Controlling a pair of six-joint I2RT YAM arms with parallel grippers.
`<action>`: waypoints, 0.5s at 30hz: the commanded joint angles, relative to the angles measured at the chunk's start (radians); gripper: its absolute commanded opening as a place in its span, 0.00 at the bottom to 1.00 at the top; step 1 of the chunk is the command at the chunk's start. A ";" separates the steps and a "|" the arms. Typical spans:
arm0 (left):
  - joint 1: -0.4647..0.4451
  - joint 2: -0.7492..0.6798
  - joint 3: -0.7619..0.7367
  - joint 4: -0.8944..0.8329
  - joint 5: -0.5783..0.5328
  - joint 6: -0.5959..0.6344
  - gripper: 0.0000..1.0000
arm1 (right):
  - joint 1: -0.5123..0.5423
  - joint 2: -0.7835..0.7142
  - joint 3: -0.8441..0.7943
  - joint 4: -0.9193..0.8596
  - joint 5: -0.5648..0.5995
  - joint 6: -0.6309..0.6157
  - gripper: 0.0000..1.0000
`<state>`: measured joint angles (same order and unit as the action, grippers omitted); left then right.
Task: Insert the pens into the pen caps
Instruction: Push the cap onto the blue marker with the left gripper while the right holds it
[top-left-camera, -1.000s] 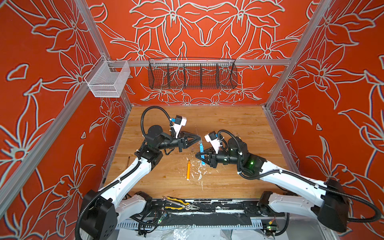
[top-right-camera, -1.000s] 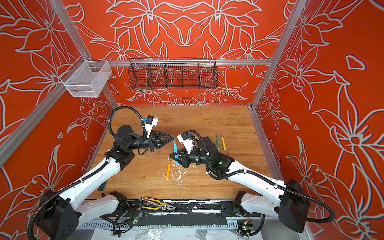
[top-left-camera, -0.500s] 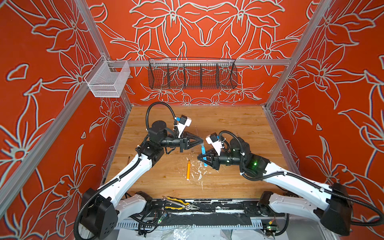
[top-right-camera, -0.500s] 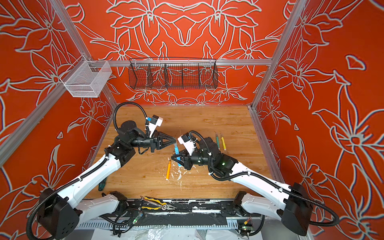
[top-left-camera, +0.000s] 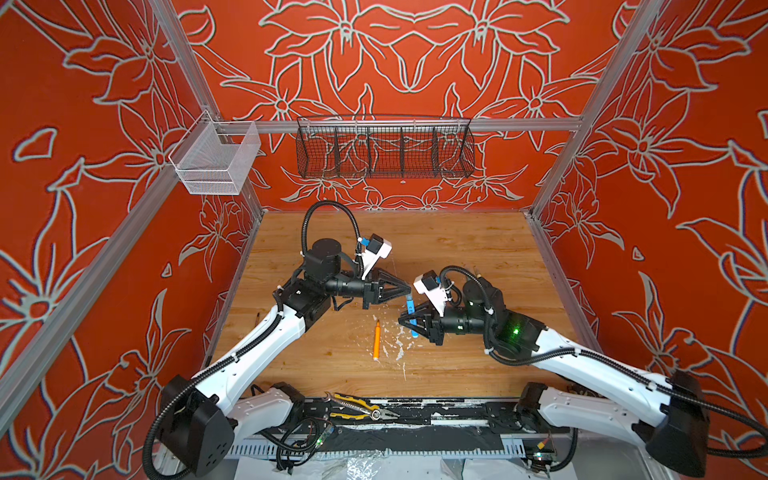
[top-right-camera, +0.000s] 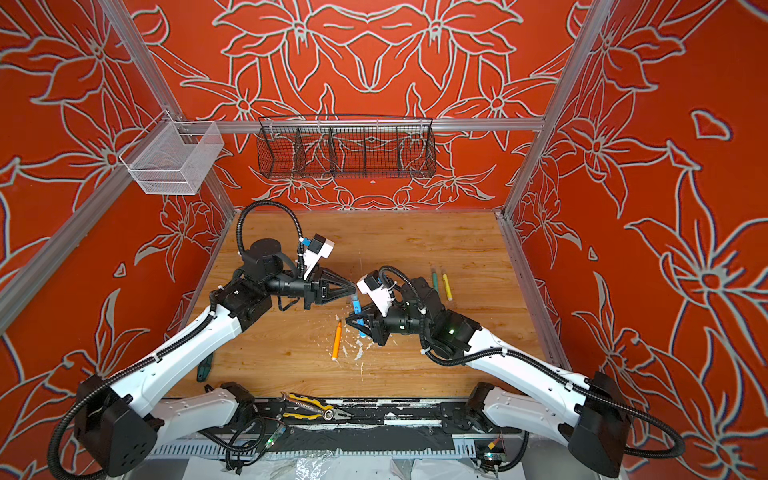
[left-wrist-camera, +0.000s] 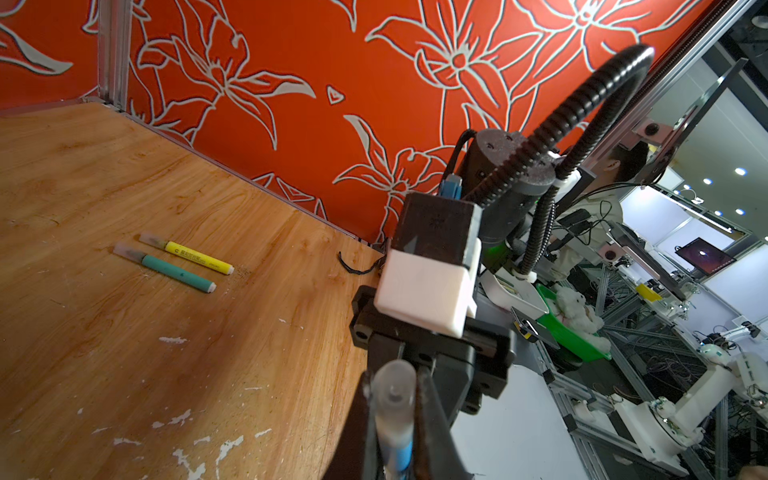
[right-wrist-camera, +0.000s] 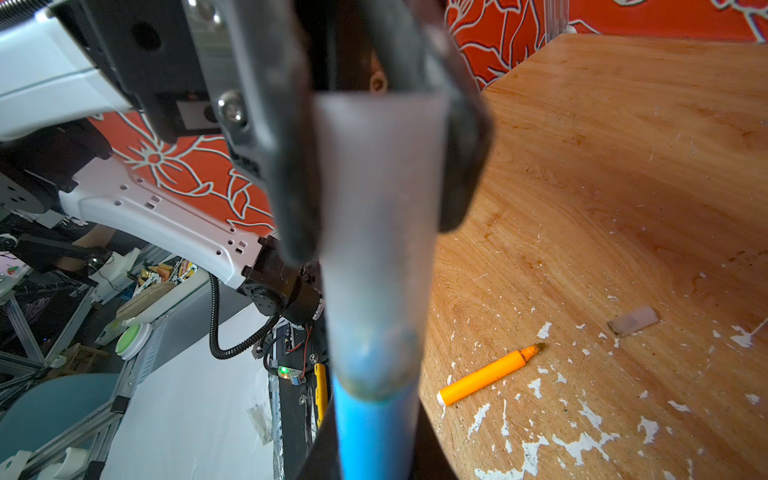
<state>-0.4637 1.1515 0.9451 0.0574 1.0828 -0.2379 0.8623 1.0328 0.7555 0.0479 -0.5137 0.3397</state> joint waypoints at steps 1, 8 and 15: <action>-0.062 0.014 0.010 -0.223 0.155 0.101 0.00 | -0.023 -0.032 0.021 0.113 0.138 0.014 0.00; -0.102 0.047 0.039 -0.326 0.138 0.174 0.00 | -0.024 -0.074 0.001 0.156 0.172 0.024 0.00; -0.117 0.046 0.073 -0.440 0.116 0.235 0.00 | -0.023 -0.121 -0.006 0.139 0.202 0.010 0.00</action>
<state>-0.5228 1.1889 1.0401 -0.1299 1.0615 -0.0841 0.8730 0.9550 0.7204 0.0090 -0.4751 0.3168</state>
